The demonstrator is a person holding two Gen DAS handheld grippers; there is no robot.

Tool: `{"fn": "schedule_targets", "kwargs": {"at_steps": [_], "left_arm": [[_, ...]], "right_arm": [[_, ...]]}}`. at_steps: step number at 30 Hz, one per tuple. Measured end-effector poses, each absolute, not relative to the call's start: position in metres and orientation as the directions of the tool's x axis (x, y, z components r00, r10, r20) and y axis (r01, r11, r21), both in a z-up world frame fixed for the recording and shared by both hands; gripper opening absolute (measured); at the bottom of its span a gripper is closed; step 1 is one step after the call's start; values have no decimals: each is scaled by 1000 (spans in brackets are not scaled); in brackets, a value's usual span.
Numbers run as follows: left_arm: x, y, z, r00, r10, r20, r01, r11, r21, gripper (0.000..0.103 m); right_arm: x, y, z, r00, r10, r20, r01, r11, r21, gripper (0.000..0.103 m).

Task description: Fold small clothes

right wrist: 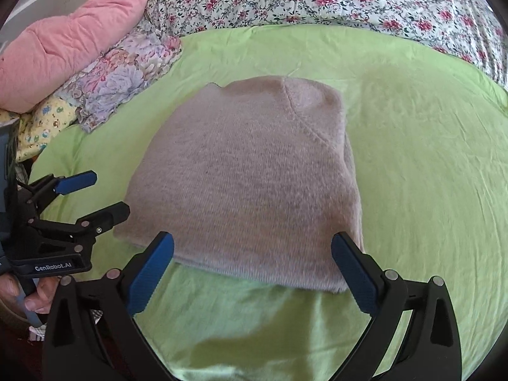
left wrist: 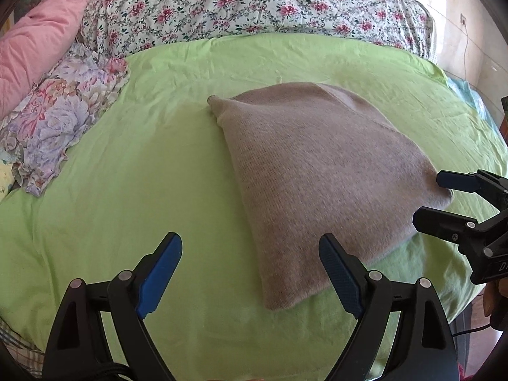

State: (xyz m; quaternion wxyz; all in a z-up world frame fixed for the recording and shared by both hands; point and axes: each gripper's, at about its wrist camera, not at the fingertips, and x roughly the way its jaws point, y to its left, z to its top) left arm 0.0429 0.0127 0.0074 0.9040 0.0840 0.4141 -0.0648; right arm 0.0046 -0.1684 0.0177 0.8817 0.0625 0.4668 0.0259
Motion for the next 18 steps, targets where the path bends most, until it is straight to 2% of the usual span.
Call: {"fn": "schedule_targets", "kwargs": {"at_steps": [18], "left_arm": [[46,3,12,657,-31,-753,154,984,94,89]], "right_arm": [[22,-172,16,554,114,-825,20,988,150,99]]}}
